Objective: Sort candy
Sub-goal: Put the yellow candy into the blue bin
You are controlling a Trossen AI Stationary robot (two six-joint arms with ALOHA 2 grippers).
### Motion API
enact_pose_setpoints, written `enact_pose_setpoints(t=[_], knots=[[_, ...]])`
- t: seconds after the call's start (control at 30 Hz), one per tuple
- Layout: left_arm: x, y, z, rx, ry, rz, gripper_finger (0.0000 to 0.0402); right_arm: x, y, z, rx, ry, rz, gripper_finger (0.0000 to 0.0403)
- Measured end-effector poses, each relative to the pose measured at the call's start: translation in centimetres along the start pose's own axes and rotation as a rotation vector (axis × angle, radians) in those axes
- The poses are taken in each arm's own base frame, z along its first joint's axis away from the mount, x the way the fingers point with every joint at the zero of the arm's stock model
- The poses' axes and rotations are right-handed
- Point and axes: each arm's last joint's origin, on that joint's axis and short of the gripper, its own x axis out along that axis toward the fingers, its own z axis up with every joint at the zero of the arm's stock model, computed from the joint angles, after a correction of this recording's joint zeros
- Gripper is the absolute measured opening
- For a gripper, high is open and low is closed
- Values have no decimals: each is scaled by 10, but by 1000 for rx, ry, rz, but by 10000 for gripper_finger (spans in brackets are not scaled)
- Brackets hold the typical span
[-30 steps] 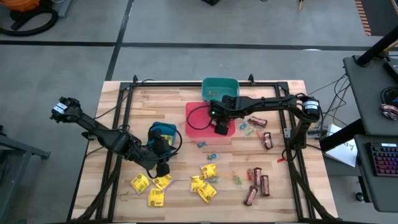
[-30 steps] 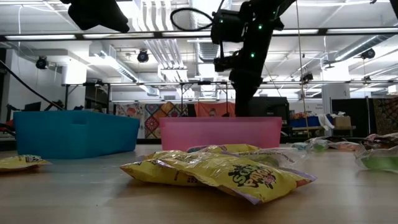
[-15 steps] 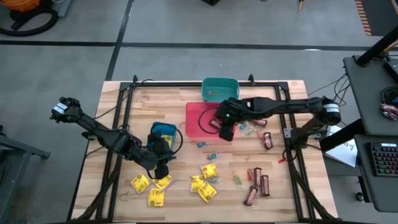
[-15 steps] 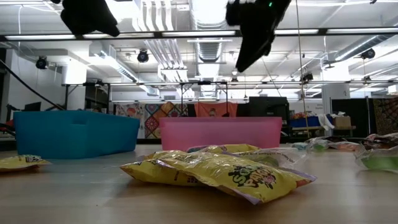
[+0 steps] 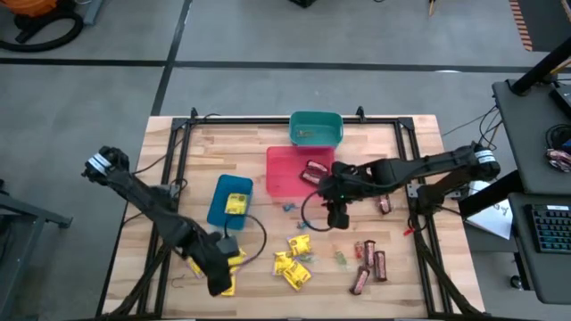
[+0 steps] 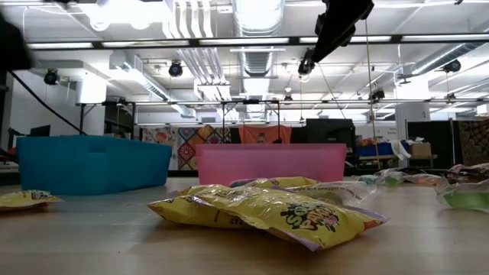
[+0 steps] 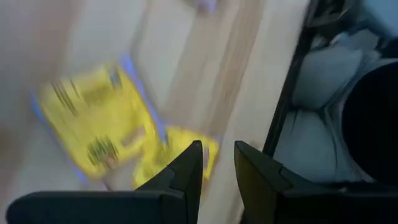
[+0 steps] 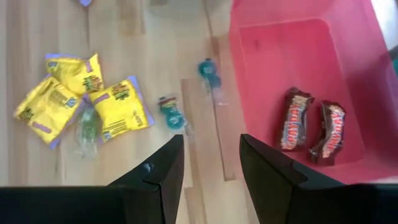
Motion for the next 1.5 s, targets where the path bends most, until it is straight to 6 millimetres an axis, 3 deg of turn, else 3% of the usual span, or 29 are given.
enact_pose_setpoints(t=[0.3,0.5,0.63,0.8,1.03,1.5], knots=[[32,-18,-12,-69,28,124,77,2,5,-1,-20,5,7,151],[42,-21,-7,-48,-44,392,83,2,5,-1,-28,6,9,151],[44,-28,-3,-75,-38,524,113,2,6,-2,-30,15,33,151],[54,-36,4,-112,-41,550,175,1,9,-3,-41,18,44,151],[71,-26,14,-197,-51,608,234,1,10,-4,-43,35,63,151],[102,-16,20,-223,-40,679,215,1,13,-7,-37,58,64,150]])
